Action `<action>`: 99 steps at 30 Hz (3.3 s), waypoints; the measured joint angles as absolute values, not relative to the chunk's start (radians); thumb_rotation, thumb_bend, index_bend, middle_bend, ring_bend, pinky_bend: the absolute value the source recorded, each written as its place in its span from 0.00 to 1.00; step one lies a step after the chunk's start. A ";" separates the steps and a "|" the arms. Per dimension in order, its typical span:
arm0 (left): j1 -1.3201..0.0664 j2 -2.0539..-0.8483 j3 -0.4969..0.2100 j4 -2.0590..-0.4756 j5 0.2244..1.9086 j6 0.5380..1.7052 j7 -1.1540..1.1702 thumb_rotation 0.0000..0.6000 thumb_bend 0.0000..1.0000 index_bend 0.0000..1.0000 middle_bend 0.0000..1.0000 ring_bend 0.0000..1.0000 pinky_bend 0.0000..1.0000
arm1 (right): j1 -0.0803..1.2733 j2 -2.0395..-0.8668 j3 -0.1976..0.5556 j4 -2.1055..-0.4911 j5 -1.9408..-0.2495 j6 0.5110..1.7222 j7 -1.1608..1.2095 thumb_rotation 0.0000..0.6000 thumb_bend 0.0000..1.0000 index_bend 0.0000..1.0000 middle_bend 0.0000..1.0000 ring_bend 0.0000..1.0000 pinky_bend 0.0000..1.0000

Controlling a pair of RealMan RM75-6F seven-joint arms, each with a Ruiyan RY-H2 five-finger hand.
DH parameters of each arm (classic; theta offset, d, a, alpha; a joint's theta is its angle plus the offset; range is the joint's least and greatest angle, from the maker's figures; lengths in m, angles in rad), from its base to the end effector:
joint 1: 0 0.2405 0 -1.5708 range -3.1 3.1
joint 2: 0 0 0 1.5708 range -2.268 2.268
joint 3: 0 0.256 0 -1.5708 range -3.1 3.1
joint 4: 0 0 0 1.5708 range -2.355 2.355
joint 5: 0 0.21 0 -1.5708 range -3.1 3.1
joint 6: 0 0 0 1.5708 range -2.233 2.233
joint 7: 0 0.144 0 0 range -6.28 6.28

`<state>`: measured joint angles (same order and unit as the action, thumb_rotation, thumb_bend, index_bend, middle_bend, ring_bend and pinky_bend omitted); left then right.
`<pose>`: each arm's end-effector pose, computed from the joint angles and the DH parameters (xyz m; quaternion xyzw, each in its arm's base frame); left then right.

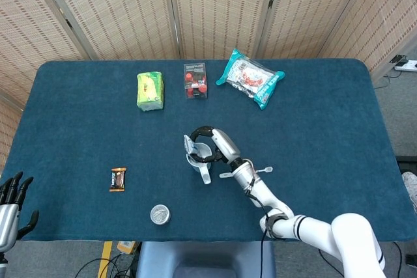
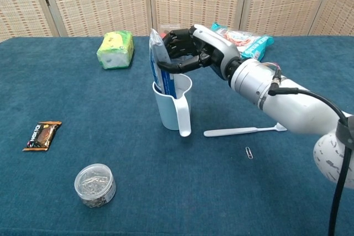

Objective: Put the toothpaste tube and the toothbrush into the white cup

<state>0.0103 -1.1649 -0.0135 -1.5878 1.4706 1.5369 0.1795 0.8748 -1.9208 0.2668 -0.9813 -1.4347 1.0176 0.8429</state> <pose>-0.3307 0.1427 0.1500 -0.5941 -0.3709 -0.3089 0.6434 -0.0808 -0.3731 -0.0832 0.5292 -0.5923 0.5966 0.1145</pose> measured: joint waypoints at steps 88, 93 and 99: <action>0.001 -1.165 -0.007 -1.606 1.483 1.530 0.195 1.00 0.44 0.13 0.02 0.03 0.14 | 0.732 -1.660 0.009 -1.191 -1.558 0.922 -0.083 1.00 0.47 0.35 0.31 0.18 0.14; 0.003 -1.167 -0.007 -1.597 1.480 1.529 0.188 1.00 0.44 0.13 0.02 0.03 0.14 | 0.735 -1.668 0.006 -1.189 -1.558 0.915 -0.096 1.00 0.47 0.35 0.31 0.18 0.14; 0.004 -1.170 -0.006 -1.590 1.480 1.529 0.182 1.00 0.44 0.13 0.02 0.03 0.14 | 0.738 -1.674 0.002 -1.191 -1.557 0.909 -0.102 1.00 0.47 0.35 0.31 0.17 0.14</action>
<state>0.0041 -1.1696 -0.0060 -1.5904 1.4800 1.5289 0.1819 0.7377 -1.6743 0.0015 -1.1913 -1.5574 0.9092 -0.1015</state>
